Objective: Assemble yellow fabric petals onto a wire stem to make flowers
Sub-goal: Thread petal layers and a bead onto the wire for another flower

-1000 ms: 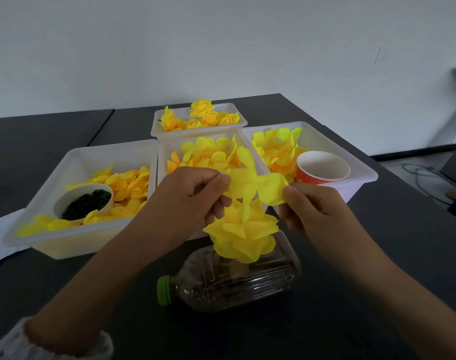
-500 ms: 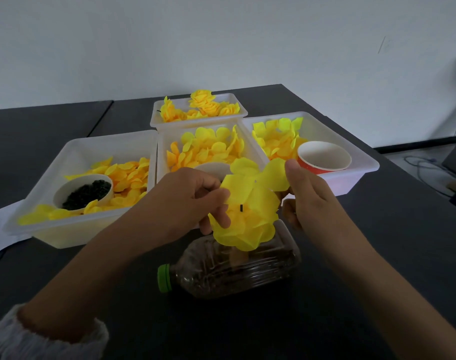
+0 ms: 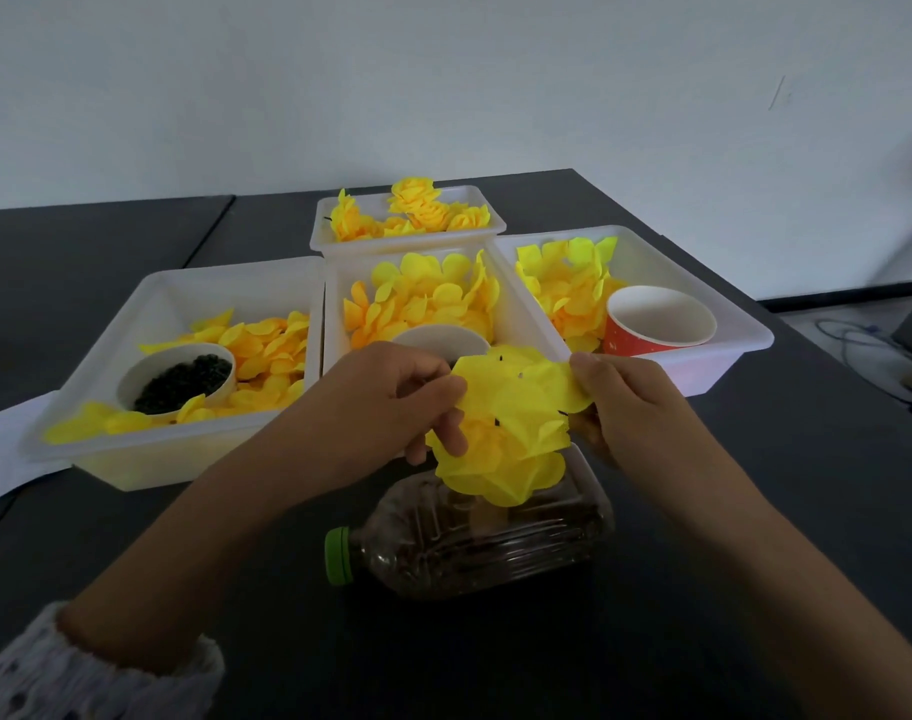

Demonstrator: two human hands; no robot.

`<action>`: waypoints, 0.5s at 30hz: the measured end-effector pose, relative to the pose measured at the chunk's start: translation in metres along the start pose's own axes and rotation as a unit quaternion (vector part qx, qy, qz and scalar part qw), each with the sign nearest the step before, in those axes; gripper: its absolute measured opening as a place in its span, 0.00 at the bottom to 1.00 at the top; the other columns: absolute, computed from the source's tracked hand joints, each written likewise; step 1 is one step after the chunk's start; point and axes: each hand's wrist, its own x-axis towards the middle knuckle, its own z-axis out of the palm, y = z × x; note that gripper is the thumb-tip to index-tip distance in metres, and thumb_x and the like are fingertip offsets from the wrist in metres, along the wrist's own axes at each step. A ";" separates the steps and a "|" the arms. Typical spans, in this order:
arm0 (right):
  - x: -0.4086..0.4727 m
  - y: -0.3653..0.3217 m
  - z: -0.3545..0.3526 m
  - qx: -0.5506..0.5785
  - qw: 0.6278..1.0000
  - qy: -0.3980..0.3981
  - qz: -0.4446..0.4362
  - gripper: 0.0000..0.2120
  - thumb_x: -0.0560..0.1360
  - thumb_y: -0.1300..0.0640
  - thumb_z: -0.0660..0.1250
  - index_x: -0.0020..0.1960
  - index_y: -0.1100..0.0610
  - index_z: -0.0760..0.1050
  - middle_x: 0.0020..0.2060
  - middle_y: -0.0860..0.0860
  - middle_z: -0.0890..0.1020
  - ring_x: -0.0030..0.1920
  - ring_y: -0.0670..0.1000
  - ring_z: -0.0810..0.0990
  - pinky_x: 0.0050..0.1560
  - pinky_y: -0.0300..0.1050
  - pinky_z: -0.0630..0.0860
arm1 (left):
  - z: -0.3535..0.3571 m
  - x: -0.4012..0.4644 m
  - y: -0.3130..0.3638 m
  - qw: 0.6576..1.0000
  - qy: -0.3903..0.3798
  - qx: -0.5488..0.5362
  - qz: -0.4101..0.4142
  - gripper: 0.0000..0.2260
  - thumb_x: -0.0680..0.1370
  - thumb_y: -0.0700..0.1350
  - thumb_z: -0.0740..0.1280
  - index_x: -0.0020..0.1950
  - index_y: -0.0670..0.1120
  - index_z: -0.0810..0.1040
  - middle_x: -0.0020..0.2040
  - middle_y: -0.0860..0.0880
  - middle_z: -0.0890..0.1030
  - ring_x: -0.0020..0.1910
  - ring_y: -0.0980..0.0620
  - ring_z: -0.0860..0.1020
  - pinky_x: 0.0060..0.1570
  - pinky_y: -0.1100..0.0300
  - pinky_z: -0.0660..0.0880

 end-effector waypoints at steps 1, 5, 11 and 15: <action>-0.001 0.000 0.001 0.004 1.000 0.001 0.000 0.21 0.82 0.52 0.54 0.31 0.55 0.63 0.21 0.44 0.65 0.25 0.44 0.65 0.29 0.40 0.65 | 0.002 0.000 -0.001 1.000 0.005 -0.021 -0.007 0.15 0.82 0.47 0.60 0.36 0.51 0.76 0.38 0.53 0.85 0.26 0.56 0.77 0.33 0.67 0.74; -0.003 0.002 0.005 -0.007 0.999 0.011 -0.041 0.23 0.82 0.52 0.54 0.29 0.53 0.62 0.20 0.43 0.67 0.23 0.41 0.66 0.24 0.30 0.64 | 0.009 0.003 -0.001 0.989 0.034 -0.130 -0.061 0.14 0.83 0.45 0.58 0.42 0.42 0.78 0.35 0.47 0.85 0.23 0.56 0.72 0.27 0.69 0.70; -0.003 0.006 0.010 -0.110 0.985 0.077 -0.105 0.23 0.82 0.54 0.55 0.28 0.51 0.63 0.21 0.41 0.72 0.26 0.41 0.71 0.25 0.31 0.64 | 0.016 -0.001 0.003 0.969 0.072 -0.203 -0.120 0.19 0.83 0.50 0.55 0.34 0.45 0.72 0.31 0.49 0.81 0.25 0.57 0.72 0.24 0.69 0.67; -0.004 0.005 0.013 -0.149 0.977 0.094 -0.119 0.20 0.79 0.48 0.53 0.29 0.53 0.66 0.23 0.46 0.70 0.29 0.42 0.73 0.27 0.38 0.63 | 0.017 0.000 0.004 0.960 0.084 -0.230 -0.136 0.18 0.84 0.50 0.55 0.36 0.45 0.69 0.29 0.50 0.80 0.25 0.57 0.72 0.23 0.66 0.65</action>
